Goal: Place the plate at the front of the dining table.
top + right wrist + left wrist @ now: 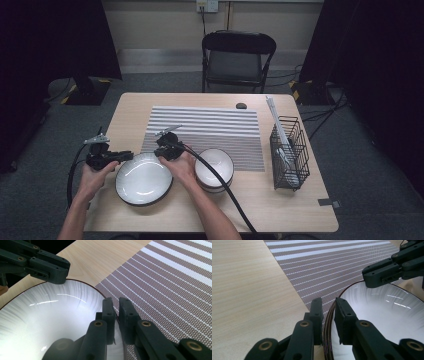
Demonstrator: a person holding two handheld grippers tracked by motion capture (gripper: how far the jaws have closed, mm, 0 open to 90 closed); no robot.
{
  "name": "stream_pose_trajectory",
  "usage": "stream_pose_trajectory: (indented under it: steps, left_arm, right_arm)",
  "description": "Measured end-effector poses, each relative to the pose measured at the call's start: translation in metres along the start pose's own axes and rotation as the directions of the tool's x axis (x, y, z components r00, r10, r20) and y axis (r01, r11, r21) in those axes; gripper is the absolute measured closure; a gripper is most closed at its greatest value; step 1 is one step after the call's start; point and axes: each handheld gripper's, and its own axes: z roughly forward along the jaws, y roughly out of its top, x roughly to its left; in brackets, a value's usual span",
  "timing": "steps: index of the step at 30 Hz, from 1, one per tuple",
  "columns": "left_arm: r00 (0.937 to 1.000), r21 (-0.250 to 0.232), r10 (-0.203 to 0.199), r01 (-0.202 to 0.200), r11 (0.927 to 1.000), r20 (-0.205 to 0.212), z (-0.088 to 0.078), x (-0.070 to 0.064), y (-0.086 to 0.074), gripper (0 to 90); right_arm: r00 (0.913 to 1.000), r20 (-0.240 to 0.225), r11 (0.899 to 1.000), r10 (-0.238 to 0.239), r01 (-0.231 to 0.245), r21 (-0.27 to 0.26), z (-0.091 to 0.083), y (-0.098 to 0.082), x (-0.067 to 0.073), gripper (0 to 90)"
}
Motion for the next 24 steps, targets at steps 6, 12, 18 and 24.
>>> stream_pose_trajectory:
  steps: [6,12,18,24]
  left_arm:
    - [0.9998,0.005,0.015,-0.015,0.9999,0.01,0.0028,-0.0017,0.0001,84.4]
    - [0.9997,-0.002,0.016,-0.016,0.9999,0.02,0.0023,0.0002,-0.0006,85.1]
    - [0.9993,-0.023,0.019,-0.018,0.9996,0.032,0.0029,0.0017,-0.0026,85.2]
    - [0.9998,-0.005,0.003,-0.003,1.0,0.021,0.0026,0.0003,-0.0002,85.0]
  right_arm:
    - [1.0,0.0,1.0,0.002,-0.002,-0.008,-0.0016,0.0013,0.0002,86.3]
    - [0.9998,-0.011,1.0,0.014,-0.014,-0.009,-0.0027,0.0028,-0.001,87.6]
    - [0.9999,-0.009,1.0,0.007,-0.008,-0.013,-0.0025,0.0024,-0.0006,87.7]
    - [0.9999,-0.005,1.0,0.014,-0.015,-0.018,-0.0009,0.0003,-0.0004,87.6]
